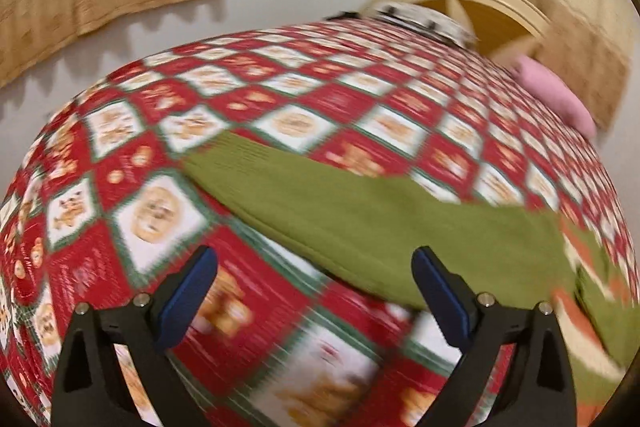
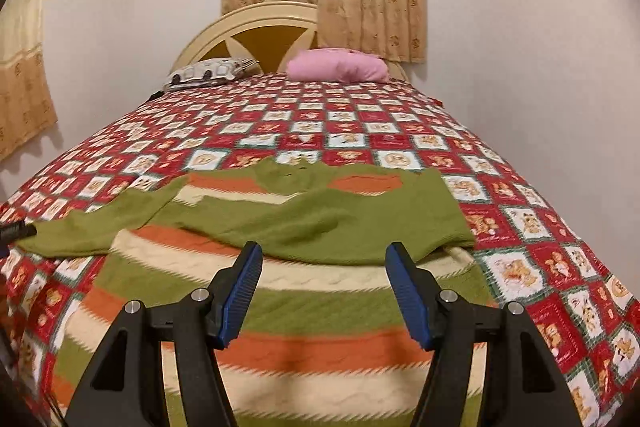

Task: Fold small clothes
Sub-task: 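Open the right gripper to release the sleeve while the left gripper moves to the other sleeve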

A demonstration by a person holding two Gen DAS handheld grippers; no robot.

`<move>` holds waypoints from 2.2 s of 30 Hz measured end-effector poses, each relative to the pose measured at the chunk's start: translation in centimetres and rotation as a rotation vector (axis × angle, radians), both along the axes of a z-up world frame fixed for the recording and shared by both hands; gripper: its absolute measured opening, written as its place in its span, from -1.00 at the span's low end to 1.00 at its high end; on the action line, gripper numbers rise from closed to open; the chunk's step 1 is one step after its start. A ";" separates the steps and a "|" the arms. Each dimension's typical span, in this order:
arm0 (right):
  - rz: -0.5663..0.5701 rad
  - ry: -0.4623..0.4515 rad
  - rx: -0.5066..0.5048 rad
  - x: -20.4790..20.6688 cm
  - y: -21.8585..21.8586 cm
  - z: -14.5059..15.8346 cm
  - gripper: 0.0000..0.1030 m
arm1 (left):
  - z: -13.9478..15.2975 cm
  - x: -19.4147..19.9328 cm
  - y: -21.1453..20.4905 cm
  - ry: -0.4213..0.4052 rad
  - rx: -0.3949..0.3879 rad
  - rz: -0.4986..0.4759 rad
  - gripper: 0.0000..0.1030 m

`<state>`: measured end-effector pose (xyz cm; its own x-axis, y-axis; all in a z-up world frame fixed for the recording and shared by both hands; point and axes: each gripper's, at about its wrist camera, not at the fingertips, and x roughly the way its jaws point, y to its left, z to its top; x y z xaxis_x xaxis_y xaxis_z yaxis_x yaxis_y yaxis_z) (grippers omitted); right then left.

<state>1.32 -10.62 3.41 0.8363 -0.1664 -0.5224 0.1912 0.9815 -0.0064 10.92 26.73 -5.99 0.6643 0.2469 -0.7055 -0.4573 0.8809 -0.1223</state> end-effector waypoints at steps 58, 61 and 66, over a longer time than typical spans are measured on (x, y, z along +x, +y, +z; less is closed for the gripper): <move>-0.110 0.082 0.247 -3.7 -3.7 -3.0 0.26 | 2.8 1.5 -4.5 -0.128 0.097 0.132 0.73; -0.101 0.091 0.266 -3.4 -3.2 -3.3 0.26 | 1.4 2.3 1.5 -0.035 0.043 0.283 0.73; -0.080 0.094 0.237 -3.4 -1.9 -2.8 0.26 | -2.8 4.7 6.4 0.076 -0.143 0.339 0.56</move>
<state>-2.06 -12.51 0.58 0.7715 -0.0933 -0.6293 0.2773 0.9396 0.2008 15.58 33.14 -8.75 0.5061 0.3394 -0.7929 -0.7328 0.6540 -0.1877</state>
